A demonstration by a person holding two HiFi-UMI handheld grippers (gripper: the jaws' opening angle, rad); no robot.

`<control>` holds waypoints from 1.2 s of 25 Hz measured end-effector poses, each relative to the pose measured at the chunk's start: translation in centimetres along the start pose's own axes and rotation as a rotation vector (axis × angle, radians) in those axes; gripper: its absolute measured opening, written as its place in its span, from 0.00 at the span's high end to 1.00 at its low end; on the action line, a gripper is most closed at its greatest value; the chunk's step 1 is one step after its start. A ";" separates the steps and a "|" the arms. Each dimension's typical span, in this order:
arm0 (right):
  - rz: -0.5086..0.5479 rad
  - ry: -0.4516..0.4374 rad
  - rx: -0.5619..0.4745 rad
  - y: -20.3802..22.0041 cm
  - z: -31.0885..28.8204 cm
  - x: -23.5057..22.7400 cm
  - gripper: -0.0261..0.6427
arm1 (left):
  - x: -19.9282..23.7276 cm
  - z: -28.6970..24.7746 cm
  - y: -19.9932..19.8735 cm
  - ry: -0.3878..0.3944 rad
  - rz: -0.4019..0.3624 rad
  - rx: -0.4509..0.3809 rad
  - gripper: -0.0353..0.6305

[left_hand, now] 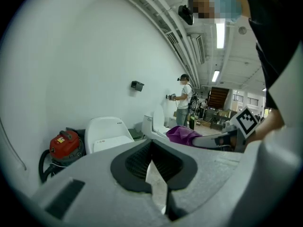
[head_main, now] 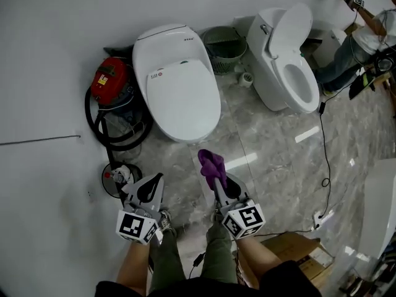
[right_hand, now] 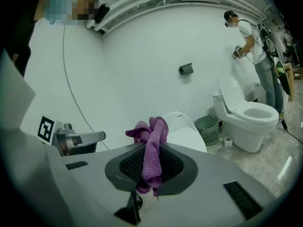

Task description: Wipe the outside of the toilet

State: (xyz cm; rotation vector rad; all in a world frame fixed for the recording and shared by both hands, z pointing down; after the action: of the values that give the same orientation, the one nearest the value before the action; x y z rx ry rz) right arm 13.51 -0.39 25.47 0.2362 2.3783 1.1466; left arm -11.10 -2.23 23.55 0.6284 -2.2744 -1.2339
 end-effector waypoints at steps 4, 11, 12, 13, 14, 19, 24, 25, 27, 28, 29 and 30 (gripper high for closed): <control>-0.011 -0.015 0.013 3.2 -3.6 -1.2 0.90 | 1.1 -2.6 2.8 0.000 0.014 0.035 0.94; 0.024 -0.047 0.054 9.7 -9.3 -3.3 0.90 | 2.0 -7.0 9.3 0.010 0.049 0.051 0.94; 0.027 -0.051 0.058 10.5 -10.0 -3.6 0.90 | 2.2 -7.7 10.4 0.010 0.055 0.056 0.94; 0.032 -0.056 0.063 11.4 -10.7 -3.8 0.90 | 2.4 -8.2 11.4 0.009 0.063 0.059 0.94; 0.038 -0.061 0.068 12.3 -11.4 -4.0 0.90 | 2.6 -8.8 12.5 0.007 0.073 0.060 0.94; 0.073 -0.085 0.073 15.5 -15.2 -5.9 0.90 | 3.9 -11.7 17.2 -0.021 0.126 0.046 0.94; 0.123 -0.112 0.038 18.0 -20.1 -7.3 0.90 | 5.6 -15.0 21.5 -0.029 0.123 0.008 0.94; 0.141 -0.121 0.031 18.6 -21.0 -7.4 0.90 | 5.9 -15.5 22.5 -0.032 0.121 -0.002 0.94; 0.185 -0.136 0.011 19.7 -22.7 -7.5 0.90 | 6.6 -16.6 24.3 -0.037 0.123 -0.019 0.94; 0.208 -0.141 0.002 20.1 -23.6 -7.6 0.90 | 6.9 -17.2 25.1 -0.037 0.123 -0.028 0.94; 0.231 -0.145 -0.006 20.6 -24.6 -7.6 0.90 | 7.3 -17.8 26.0 -0.036 0.120 -0.035 0.94; 0.253 -0.150 -0.017 21.1 -25.5 -7.7 0.90 | 7.7 -18.4 26.8 -0.036 0.117 -0.042 0.94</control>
State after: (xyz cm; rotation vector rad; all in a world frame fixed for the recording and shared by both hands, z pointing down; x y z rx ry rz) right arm 6.46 -7.36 57.96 0.6104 2.2520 1.2139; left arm -10.58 -5.41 56.78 0.4550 -2.2737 -1.2427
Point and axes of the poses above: the fingertips, and each gripper's own axes: z backward along the fingers, x to its left, y out of its underside, the point moved 8 cm from there along z, backward along the fingers, and after that the axes turned 15 degrees about x, right-handed, at the moved point
